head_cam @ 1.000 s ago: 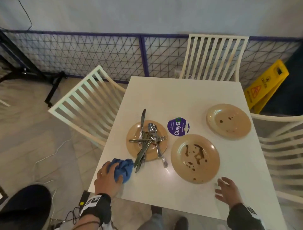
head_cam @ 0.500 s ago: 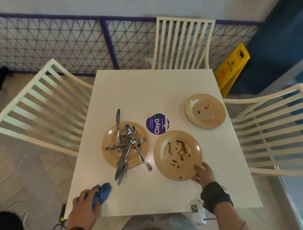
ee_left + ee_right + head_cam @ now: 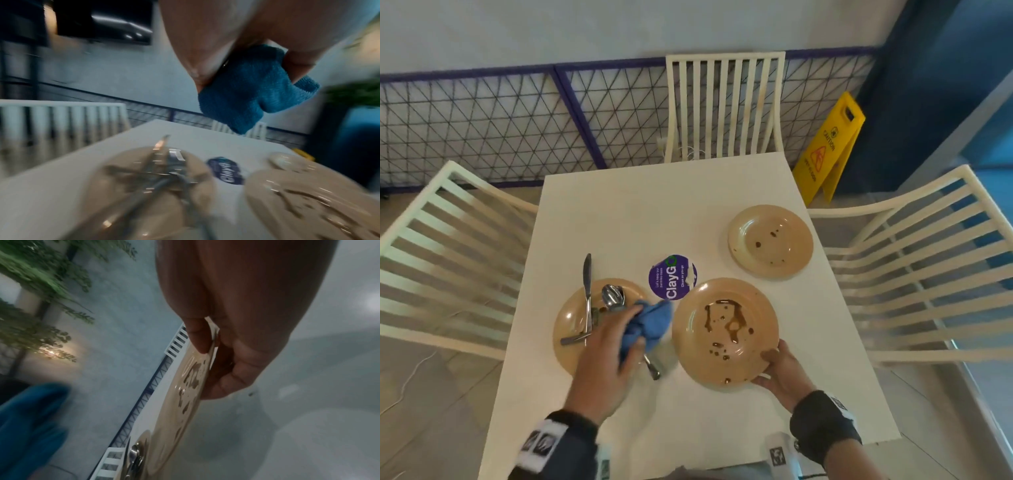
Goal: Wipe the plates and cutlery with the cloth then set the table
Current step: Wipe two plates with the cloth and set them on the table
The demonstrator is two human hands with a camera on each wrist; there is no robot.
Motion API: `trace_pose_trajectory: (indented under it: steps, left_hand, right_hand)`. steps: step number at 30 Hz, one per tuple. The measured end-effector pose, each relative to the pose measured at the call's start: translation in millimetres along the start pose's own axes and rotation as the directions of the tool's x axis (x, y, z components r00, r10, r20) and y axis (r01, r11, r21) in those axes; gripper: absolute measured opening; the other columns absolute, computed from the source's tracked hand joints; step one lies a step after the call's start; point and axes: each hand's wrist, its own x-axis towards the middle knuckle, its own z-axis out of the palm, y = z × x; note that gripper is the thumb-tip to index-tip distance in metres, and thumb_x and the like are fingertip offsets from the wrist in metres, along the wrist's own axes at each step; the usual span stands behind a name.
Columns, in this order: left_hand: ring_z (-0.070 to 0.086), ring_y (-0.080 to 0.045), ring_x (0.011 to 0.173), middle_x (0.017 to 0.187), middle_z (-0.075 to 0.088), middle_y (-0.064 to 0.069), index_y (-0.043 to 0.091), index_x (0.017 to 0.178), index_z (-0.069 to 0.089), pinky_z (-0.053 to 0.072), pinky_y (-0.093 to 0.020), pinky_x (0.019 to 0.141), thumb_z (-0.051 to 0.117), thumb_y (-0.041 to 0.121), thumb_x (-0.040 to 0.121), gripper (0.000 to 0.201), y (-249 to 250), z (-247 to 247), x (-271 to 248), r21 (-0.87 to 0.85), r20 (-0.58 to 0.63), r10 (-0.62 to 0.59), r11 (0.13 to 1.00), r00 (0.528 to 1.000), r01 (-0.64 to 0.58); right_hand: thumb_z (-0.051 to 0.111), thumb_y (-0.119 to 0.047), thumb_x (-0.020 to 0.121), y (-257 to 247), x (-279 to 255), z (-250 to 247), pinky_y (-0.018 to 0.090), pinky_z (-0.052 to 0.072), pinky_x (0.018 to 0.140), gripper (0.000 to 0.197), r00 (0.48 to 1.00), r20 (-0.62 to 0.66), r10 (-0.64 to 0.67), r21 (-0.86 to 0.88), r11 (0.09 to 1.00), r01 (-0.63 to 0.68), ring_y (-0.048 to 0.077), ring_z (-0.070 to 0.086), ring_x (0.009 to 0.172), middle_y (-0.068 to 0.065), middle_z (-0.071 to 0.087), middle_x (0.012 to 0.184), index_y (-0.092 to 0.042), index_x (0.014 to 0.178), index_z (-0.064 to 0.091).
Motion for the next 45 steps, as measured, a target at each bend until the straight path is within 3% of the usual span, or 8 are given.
trace_pose_trajectory:
  steps: [9, 17, 22, 26, 29, 33, 38, 45]
  left_hand:
    - [0.041, -0.026, 0.137, 0.147, 0.046, 0.001, 0.029, 0.145, 0.038, 0.038, -0.044, 0.11, 0.037, 0.036, 0.099, 0.047, 105.1, 169.2, 26.4, 0.308, 0.503, 0.207, 0.864, 0.839, -0.398]
    - [0.04, -0.033, 0.143, 0.144, 0.055, 0.0, 0.023, 0.135, 0.053, 0.041, -0.057, 0.109, 0.045, 0.035, 0.092, 0.045, 65.0, 140.9, 31.8, 0.564, 0.421, 0.162, 0.724, 0.893, -0.397]
    - [0.007, -0.033, 0.153, 0.165, 0.019, -0.005, 0.016, 0.155, 0.028, 0.022, -0.053, 0.122, 0.049, 0.021, 0.097, 0.062, 69.4, 130.1, 83.5, 0.586, 0.293, -0.006, 0.791, 0.956, -0.175]
    - [-0.001, -0.029, 0.155, 0.167, 0.004, -0.006, 0.013, 0.159, 0.012, 0.004, -0.044, 0.126, 0.027, 0.024, 0.103, 0.059, 118.9, 166.5, 101.6, 0.474, 0.328, 0.082, 0.847, 0.941, -0.239]
    - [0.003, -0.022, 0.155, 0.167, 0.013, -0.004, 0.015, 0.158, 0.016, 0.007, -0.042, 0.126, 0.015, 0.034, 0.103, 0.059, 144.1, 189.4, 75.1, 0.357, 0.39, 0.19, 0.871, 0.901, -0.338]
    - [0.022, -0.029, 0.151, 0.16, 0.033, 0.002, 0.02, 0.148, 0.04, 0.029, -0.05, 0.119, 0.037, 0.034, 0.1, 0.05, 124.5, 170.7, 41.5, 0.467, 0.416, 0.269, 0.756, 0.869, -0.458]
    - [0.042, -0.033, 0.133, 0.153, 0.04, 0.001, 0.023, 0.144, 0.046, 0.045, -0.05, 0.102, 0.051, 0.031, 0.094, 0.051, 88.7, 122.8, 64.2, 0.614, 0.265, 0.078, 0.755, 0.961, -0.231]
    - [0.031, -0.028, 0.148, 0.159, 0.034, -0.01, 0.011, 0.152, 0.035, 0.031, -0.045, 0.119, 0.031, 0.029, 0.099, 0.056, 149.8, 167.2, 81.5, 0.424, 0.282, 0.245, 0.836, 0.928, -0.349]
  right_hand:
    - [0.036, -0.021, 0.107, -45.8, -1.9, -19.7, 0.038, 0.056, 0.064, 0.032, 0.994, -0.043, -0.101, 0.191, 0.976, 0.108, 0.027, 0.064, 0.085, 0.013, 0.066, 0.101, -0.005, 0.131, 0.049]
    - [0.045, -0.027, 0.104, -65.5, -16.0, -41.1, 0.055, 0.06, 0.074, 0.039, 0.975, 0.184, -0.122, 0.016, 0.992, 0.121, 0.035, 0.06, 0.118, 0.005, 0.061, 0.133, -0.04, 0.14, 0.045]
    - [0.044, -0.028, 0.105, -69.4, -30.9, -31.6, 0.051, 0.061, 0.074, 0.038, 0.949, 0.285, -0.135, -0.08, 0.983, 0.164, 0.028, 0.062, 0.117, -0.003, 0.067, 0.128, -0.044, 0.139, 0.048]
    - [0.043, -0.025, 0.106, -78.4, -32.1, -25.1, 0.053, 0.061, 0.074, 0.037, 0.943, 0.284, -0.171, -0.031, 0.982, 0.188, 0.028, 0.067, 0.113, -0.002, 0.07, 0.126, -0.04, 0.139, 0.049]
    - [0.038, -0.021, 0.107, -93.7, -34.5, -31.4, 0.059, 0.057, 0.086, 0.037, 0.937, 0.249, -0.245, 0.082, 0.969, 0.232, 0.026, 0.068, 0.115, 0.0, 0.071, 0.126, -0.033, 0.14, 0.05]
    - [0.038, -0.025, 0.107, -102.6, -41.5, -49.5, 0.063, 0.055, 0.086, 0.031, 0.938, 0.217, -0.271, 0.119, 0.961, 0.25, 0.029, 0.072, 0.105, 0.004, 0.075, 0.116, -0.027, 0.132, 0.055]
    - [0.041, -0.031, 0.106, -94.8, -45.3, -46.6, 0.059, 0.059, 0.078, 0.034, 0.935, 0.241, -0.259, -0.011, 0.963, 0.269, 0.034, 0.069, 0.109, 0.004, 0.072, 0.122, -0.037, 0.137, 0.052]
    - [0.038, -0.028, 0.107, -111.1, -51.9, -25.6, 0.061, 0.057, 0.083, 0.032, 0.923, 0.231, -0.307, -0.005, 0.948, 0.317, 0.027, 0.071, 0.108, -0.001, 0.074, 0.118, -0.035, 0.133, 0.055]
